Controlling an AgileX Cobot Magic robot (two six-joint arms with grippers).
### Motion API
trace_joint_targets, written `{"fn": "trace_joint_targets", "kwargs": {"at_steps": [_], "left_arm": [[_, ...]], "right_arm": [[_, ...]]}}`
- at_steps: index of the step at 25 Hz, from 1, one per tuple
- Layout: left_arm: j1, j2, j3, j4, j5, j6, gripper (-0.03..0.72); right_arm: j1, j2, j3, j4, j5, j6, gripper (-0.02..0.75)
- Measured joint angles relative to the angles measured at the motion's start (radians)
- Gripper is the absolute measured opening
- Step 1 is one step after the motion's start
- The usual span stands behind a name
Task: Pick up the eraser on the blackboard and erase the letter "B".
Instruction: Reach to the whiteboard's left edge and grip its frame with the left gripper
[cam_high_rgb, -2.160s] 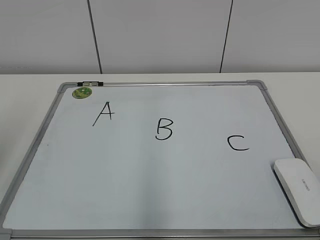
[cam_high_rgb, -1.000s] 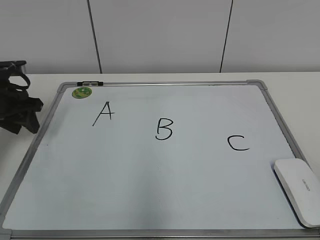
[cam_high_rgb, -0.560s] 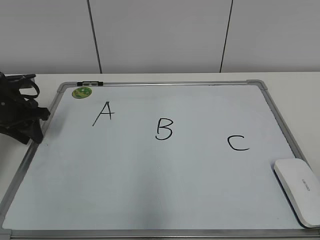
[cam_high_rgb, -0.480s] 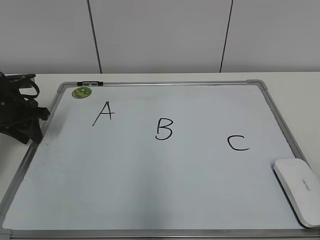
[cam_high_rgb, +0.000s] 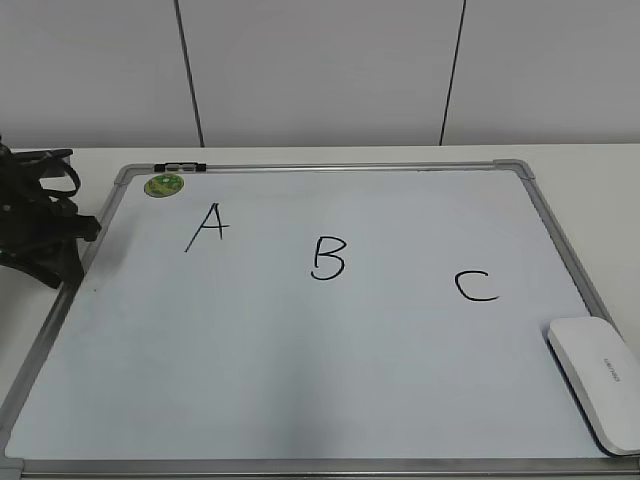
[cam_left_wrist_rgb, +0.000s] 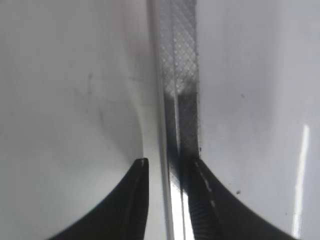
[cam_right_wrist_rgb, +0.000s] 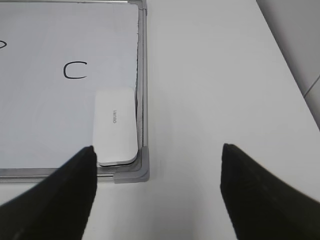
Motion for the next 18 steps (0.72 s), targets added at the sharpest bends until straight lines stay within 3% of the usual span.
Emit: {"fn": "trace_joint_targets", "kwargs": {"at_steps": [7, 18], "left_arm": [[0.0, 0.007, -0.007, -0.011, 0.012, -0.002, 0.019], [0.0, 0.007, -0.01, -0.015, 0.015, -0.007, 0.012]], "right_arm": [[0.0, 0.0, 0.0, 0.0, 0.0, 0.0, 0.591], [0.0, 0.0, 0.0, 0.0, 0.0, 0.0, 0.591]]}}
